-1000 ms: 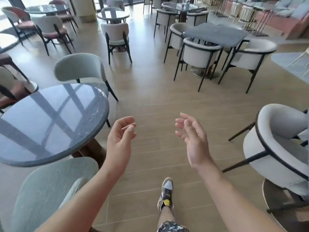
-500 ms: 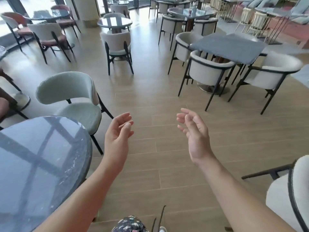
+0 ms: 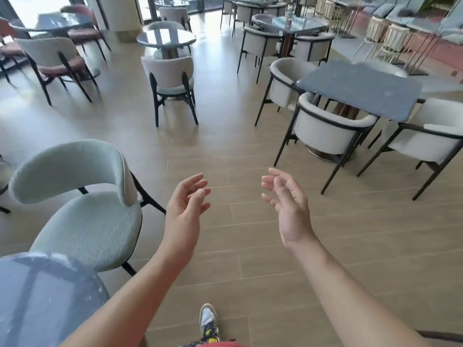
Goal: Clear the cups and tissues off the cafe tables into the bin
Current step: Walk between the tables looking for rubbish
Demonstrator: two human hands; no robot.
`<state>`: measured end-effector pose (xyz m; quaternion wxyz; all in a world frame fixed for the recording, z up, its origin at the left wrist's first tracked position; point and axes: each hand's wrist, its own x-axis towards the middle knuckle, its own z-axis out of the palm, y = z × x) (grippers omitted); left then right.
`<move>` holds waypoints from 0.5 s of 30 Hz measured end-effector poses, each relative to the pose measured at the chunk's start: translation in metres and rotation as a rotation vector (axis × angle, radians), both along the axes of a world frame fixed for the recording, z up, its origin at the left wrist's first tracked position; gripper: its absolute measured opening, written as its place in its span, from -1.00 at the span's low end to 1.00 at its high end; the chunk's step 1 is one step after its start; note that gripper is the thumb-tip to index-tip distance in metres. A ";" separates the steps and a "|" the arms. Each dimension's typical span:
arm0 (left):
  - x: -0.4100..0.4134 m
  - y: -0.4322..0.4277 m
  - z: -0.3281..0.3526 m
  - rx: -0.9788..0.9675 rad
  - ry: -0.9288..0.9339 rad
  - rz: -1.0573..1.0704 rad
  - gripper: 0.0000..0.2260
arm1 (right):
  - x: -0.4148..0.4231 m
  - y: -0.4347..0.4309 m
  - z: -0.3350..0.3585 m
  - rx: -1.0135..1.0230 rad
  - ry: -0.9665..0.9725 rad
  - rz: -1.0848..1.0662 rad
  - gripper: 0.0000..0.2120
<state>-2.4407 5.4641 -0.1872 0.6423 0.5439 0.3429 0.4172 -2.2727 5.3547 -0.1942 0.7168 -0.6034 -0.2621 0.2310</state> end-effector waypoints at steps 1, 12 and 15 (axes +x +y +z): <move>0.012 0.023 0.003 0.012 0.000 -0.012 -0.76 | 0.011 0.024 0.003 0.008 -0.005 -0.008 -0.57; 0.152 0.228 0.003 0.040 0.028 -0.056 -0.77 | 0.144 0.214 -0.002 0.011 0.037 -0.043 -0.61; 0.197 0.277 -0.006 0.040 0.032 -0.054 -0.78 | 0.188 0.263 -0.013 0.017 0.043 -0.039 -0.60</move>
